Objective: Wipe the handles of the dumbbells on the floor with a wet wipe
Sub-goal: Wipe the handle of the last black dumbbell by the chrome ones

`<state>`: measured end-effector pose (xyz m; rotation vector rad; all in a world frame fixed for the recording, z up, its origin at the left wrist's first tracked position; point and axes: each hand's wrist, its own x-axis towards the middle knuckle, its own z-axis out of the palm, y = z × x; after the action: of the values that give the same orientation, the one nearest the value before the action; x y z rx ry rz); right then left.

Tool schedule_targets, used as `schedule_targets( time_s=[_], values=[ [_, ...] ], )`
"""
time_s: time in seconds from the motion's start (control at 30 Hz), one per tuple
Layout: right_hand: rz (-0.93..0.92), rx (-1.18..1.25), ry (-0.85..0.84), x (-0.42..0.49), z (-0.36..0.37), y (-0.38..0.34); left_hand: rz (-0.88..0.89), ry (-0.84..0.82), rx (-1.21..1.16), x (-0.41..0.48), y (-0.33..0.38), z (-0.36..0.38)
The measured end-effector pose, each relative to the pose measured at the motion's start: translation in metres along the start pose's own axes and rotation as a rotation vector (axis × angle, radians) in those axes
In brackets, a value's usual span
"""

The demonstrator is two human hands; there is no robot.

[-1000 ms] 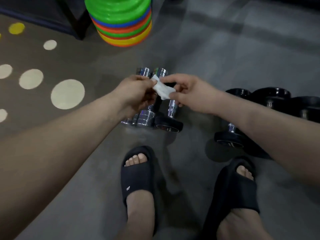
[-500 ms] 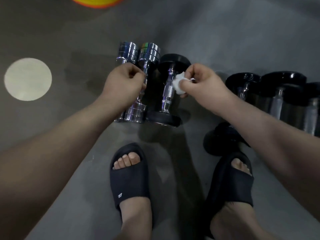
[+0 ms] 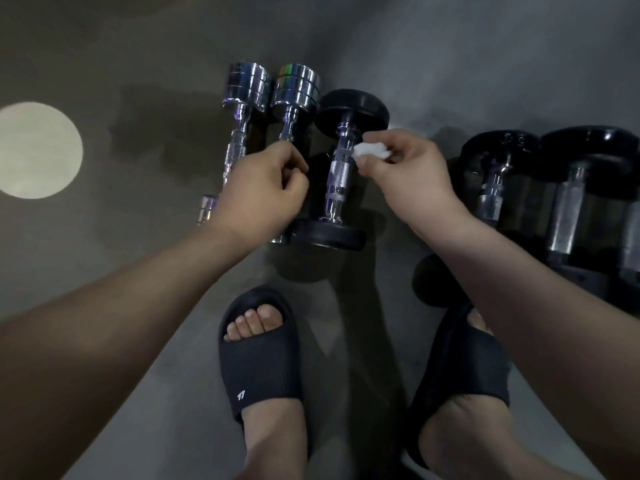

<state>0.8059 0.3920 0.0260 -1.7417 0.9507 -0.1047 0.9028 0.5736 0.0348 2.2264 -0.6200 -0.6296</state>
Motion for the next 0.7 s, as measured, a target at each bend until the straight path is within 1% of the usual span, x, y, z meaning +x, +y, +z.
schedule_targets(
  time_s=[0.17,0.4,0.53,0.7],
  values=[
    [-0.13,-0.069,0.066,-0.002,0.01,-0.001,0.046,-0.005,0.038,-0.01,-0.009,0.004],
    [-0.344,-0.266,0.199,0.005,0.021,0.011,0.118,-0.013,0.112,-0.016,-0.009,0.008],
    [-0.416,-0.379,0.13,0.003,0.022,0.013,0.129,0.013,0.117,-0.013,-0.006,0.016],
    [-0.464,-0.384,0.143,0.012,0.02,0.012,0.132,-0.015,0.205,-0.019,-0.002,0.031]
  ],
)
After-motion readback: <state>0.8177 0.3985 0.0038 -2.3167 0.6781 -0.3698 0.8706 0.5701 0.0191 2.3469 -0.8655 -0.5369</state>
